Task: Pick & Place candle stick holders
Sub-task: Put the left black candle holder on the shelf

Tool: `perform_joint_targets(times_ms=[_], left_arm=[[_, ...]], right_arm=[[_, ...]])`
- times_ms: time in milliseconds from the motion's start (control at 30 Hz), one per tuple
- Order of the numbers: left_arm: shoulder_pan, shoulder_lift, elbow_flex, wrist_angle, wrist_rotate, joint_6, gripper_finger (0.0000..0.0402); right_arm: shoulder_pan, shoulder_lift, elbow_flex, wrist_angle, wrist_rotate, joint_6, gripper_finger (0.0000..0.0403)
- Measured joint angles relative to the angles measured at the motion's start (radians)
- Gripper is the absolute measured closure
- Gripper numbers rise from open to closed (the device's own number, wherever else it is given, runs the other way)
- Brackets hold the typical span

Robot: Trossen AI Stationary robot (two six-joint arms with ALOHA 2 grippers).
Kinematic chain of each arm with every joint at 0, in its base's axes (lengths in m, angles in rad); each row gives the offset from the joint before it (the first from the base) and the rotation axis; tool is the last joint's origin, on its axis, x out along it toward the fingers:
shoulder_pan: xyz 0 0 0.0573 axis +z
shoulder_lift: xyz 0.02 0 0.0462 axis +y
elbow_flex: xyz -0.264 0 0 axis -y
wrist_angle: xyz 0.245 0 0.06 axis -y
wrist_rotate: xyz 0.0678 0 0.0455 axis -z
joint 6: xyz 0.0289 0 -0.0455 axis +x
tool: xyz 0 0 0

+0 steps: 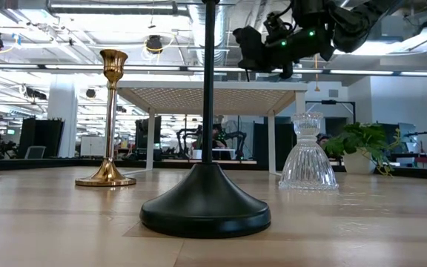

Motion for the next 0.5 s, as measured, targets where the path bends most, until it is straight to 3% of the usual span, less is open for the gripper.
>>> perform_joint_targets(times_ms=[500], left_arm=[[0.000, 0.000, 0.000, 0.000, 0.000, 0.000, 0.0321]], right_arm=[[0.000, -0.002, 0.002, -0.027, -0.001, 0.002, 0.0386]])
